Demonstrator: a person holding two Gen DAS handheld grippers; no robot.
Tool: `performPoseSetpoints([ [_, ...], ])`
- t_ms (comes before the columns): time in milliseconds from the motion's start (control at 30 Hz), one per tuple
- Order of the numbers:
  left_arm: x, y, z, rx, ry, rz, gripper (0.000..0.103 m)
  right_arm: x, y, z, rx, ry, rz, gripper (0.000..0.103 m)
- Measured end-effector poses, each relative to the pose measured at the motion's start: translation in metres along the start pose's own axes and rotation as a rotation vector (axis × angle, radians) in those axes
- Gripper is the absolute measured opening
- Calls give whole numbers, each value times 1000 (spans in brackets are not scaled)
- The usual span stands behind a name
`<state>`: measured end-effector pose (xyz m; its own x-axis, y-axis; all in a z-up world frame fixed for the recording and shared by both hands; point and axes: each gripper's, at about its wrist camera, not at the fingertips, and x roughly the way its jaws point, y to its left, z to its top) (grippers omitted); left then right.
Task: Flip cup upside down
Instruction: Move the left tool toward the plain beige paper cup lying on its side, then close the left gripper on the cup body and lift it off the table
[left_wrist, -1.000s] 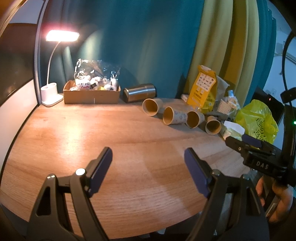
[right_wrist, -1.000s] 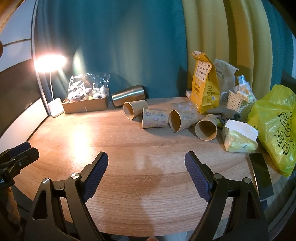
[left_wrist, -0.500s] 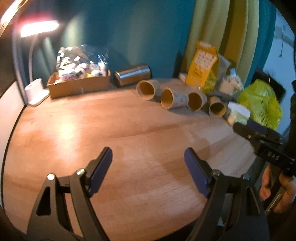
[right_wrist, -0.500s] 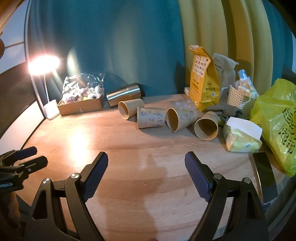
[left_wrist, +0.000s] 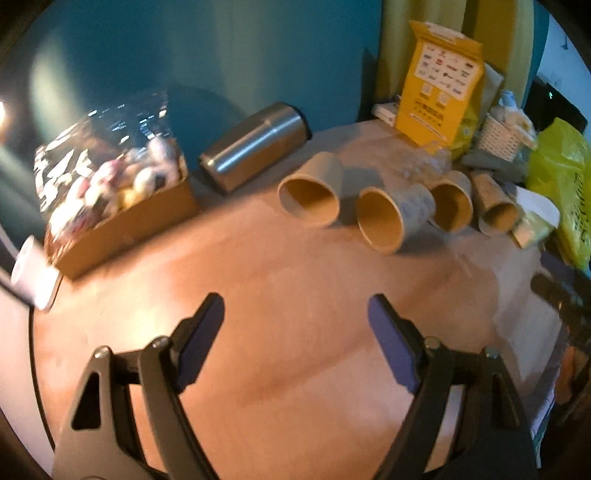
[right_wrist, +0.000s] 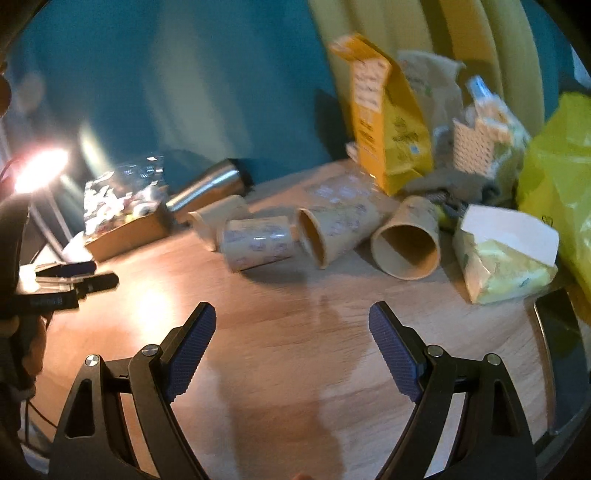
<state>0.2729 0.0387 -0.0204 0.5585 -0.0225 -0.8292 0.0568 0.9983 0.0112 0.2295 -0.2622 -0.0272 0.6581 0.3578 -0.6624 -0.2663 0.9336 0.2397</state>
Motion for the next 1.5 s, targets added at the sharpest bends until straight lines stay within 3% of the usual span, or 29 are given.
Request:
performPoseSetpoints([
  [267, 70, -8, 81, 44, 80, -15, 82, 40, -33, 0, 78, 81, -9, 87],
  [567, 134, -17, 120, 85, 183, -36, 82, 59, -49, 10, 80, 97, -8, 87],
  [800, 157, -12, 115, 75, 238, -61, 82, 70, -57, 12, 94, 112, 0, 87],
  [1000, 158, -6, 115, 59, 218, -86, 75, 65, -58, 9, 100, 113, 4, 87],
  [1267, 113, 8, 93, 6, 168, -99, 74, 44, -46, 4, 87, 92, 12, 87],
  [1500, 54, 9, 30, -81, 145, -112, 74, 18, -25, -9, 70, 82, 57, 87],
])
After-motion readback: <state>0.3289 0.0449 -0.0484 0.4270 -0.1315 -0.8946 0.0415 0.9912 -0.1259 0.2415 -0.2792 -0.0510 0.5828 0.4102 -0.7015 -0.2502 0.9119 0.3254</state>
